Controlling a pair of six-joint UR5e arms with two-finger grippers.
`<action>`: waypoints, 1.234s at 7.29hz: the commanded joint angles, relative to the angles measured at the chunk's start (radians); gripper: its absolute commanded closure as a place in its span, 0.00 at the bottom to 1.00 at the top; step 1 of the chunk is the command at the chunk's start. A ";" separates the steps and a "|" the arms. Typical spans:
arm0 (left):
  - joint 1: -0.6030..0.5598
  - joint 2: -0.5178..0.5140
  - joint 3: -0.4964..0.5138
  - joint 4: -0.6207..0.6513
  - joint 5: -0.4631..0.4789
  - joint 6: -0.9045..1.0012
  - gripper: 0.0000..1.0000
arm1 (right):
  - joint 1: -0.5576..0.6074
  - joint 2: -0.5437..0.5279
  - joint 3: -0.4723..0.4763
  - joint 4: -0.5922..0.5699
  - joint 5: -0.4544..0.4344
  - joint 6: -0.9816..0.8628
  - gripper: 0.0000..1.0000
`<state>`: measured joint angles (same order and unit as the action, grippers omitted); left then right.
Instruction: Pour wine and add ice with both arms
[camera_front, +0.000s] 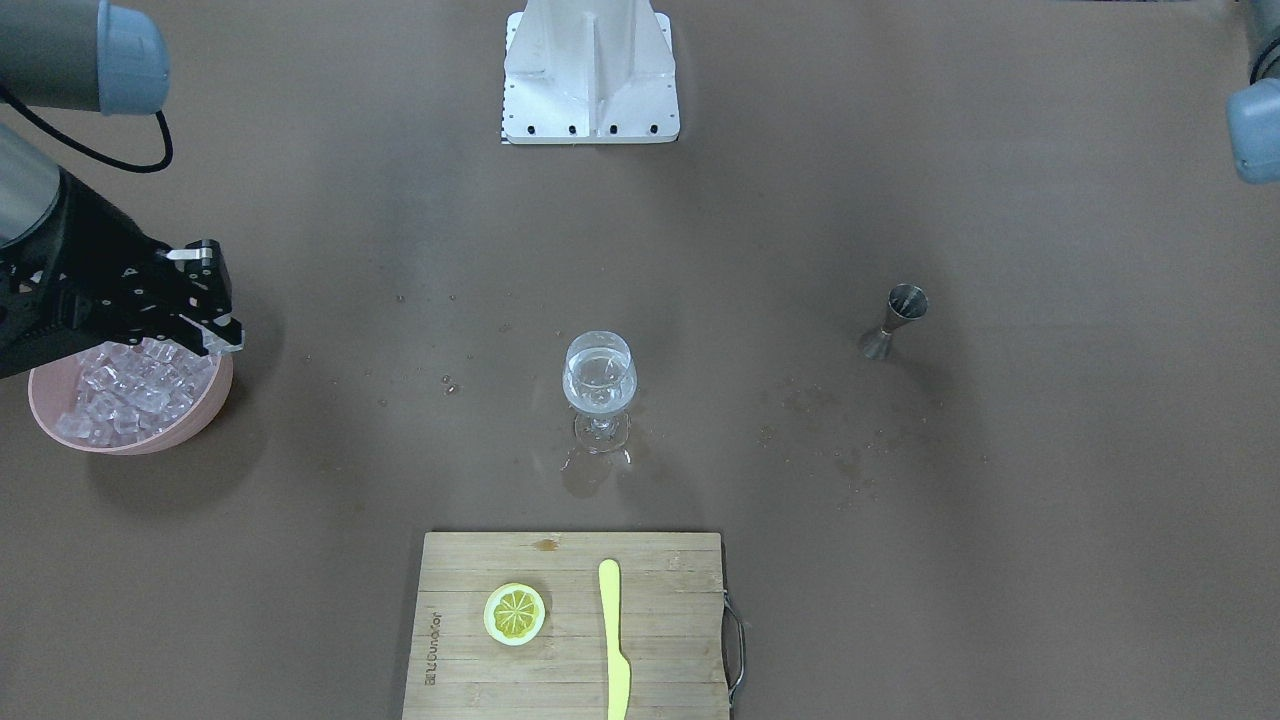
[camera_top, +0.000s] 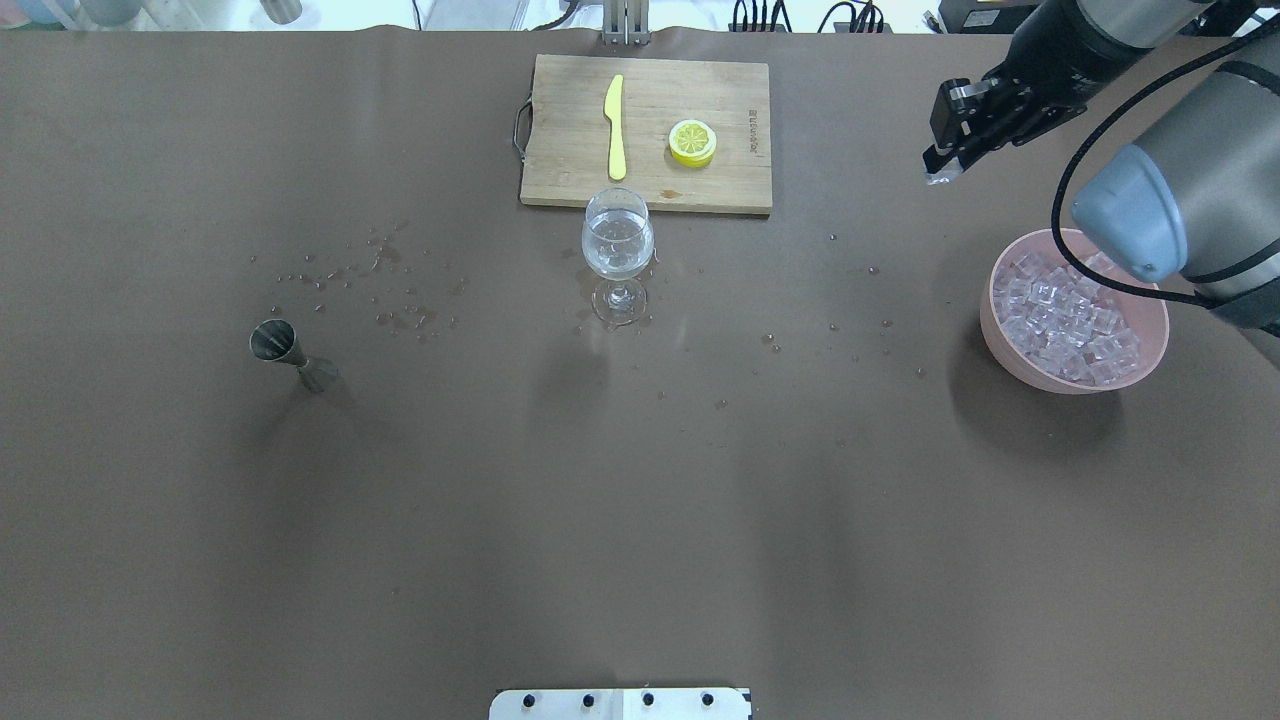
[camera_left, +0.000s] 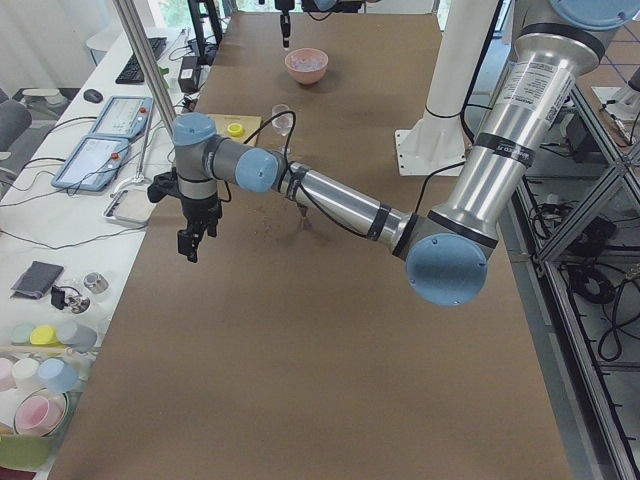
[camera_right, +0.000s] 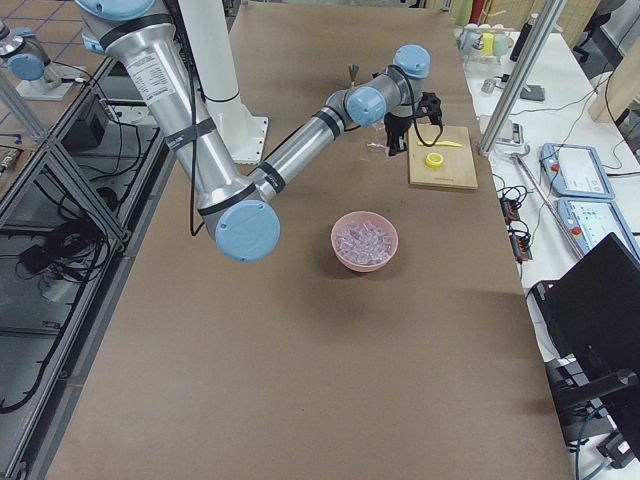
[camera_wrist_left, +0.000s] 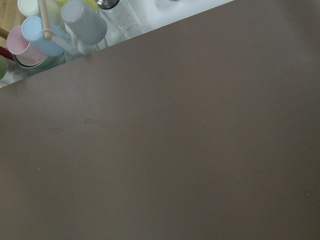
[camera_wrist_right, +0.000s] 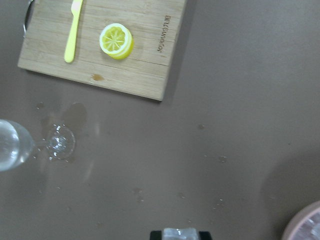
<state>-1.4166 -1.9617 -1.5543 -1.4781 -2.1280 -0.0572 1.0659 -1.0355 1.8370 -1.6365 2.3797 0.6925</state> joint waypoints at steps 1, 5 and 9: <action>-0.082 0.039 0.074 0.005 -0.155 0.170 0.02 | -0.096 0.064 -0.002 0.152 -0.060 0.293 1.00; -0.088 0.214 -0.007 -0.007 -0.168 0.240 0.01 | -0.205 0.155 -0.015 0.175 -0.221 0.380 1.00; -0.087 0.244 -0.038 -0.005 -0.168 0.240 0.01 | -0.282 0.272 -0.178 0.335 -0.325 0.558 1.00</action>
<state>-1.5028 -1.7208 -1.5911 -1.4834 -2.2963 0.1825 0.8132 -0.7803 1.7171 -1.3854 2.0957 1.1781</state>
